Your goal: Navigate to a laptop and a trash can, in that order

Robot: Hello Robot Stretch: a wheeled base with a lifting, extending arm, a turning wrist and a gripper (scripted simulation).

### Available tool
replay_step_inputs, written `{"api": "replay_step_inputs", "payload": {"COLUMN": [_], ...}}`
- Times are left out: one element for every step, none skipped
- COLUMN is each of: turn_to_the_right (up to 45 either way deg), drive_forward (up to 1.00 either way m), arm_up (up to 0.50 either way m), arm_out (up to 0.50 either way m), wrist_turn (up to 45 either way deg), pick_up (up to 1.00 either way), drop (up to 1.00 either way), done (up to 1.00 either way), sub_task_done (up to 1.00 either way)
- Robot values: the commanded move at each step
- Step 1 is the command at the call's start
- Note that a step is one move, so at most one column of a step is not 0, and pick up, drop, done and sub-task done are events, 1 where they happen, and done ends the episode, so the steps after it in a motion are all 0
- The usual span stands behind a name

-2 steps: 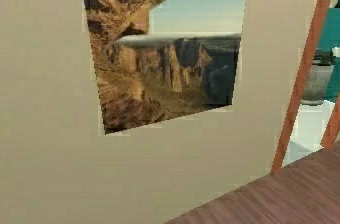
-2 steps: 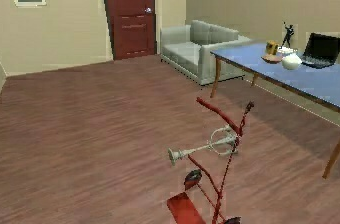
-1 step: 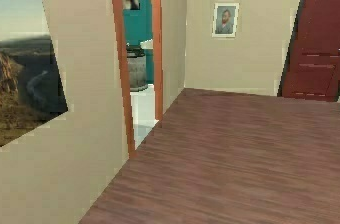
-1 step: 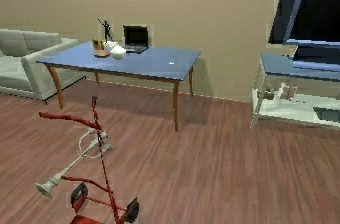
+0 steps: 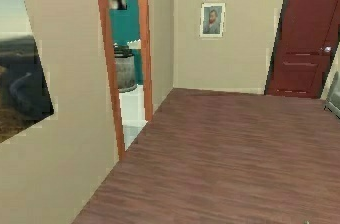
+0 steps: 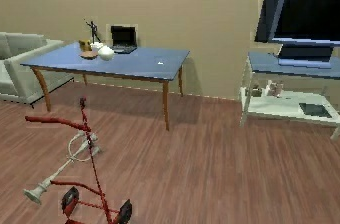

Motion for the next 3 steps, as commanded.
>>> {"api": "replay_step_inputs", "payload": {"turn_to_the_right": [0.0, 0.0, 45.0], "drive_forward": [0.3, 0.75, 0.0], "arm_up": [0.0, 0.0, 0.0], "arm_out": [0.0, 0.0, 0.0], "wrist_turn": [0.0, 0.0, 0.0], "pick_up": [0.0, 0.0, 0.0], "drop": [0.0, 0.0, 0.0], "done": [0.0, 0.0, 0.0], "sub_task_done": [0.0, 0.0, 0.0]}}
